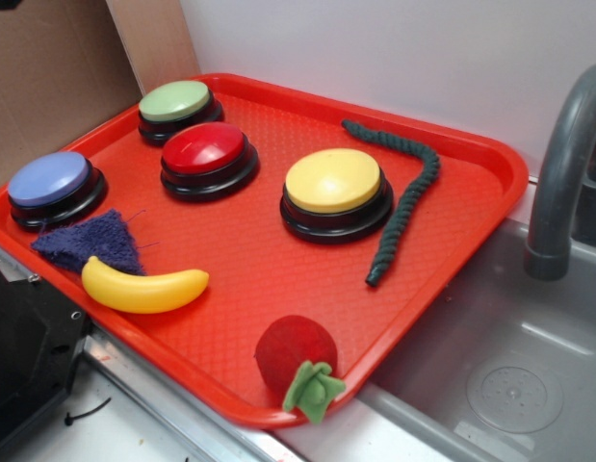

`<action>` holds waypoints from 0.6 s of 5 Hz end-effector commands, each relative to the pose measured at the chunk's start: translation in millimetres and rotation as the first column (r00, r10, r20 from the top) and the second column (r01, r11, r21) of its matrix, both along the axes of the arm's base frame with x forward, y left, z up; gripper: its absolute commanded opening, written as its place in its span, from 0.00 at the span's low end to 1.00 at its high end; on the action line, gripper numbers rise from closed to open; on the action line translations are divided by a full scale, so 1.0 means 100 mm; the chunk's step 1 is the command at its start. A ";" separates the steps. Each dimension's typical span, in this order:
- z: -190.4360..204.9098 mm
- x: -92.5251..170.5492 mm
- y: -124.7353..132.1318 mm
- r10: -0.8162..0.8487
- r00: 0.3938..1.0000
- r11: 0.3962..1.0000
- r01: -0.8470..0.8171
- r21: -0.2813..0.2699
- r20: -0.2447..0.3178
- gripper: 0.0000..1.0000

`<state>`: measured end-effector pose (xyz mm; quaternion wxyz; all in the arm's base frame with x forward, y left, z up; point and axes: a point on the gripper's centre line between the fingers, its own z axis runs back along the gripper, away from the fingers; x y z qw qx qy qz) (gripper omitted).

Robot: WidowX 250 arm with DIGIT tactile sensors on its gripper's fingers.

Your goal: Push the purple button.

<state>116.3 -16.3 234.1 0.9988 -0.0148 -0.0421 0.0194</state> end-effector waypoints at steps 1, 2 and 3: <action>0.00 0.00 0.00 0.000 1.000 1.000 0.000 0.000 0.000 1.00; -0.37 0.19 0.50 0.196 0.980 0.980 -0.194 0.039 -0.035 1.00; -0.48 0.38 0.91 0.326 0.945 0.936 -0.324 0.134 0.010 1.00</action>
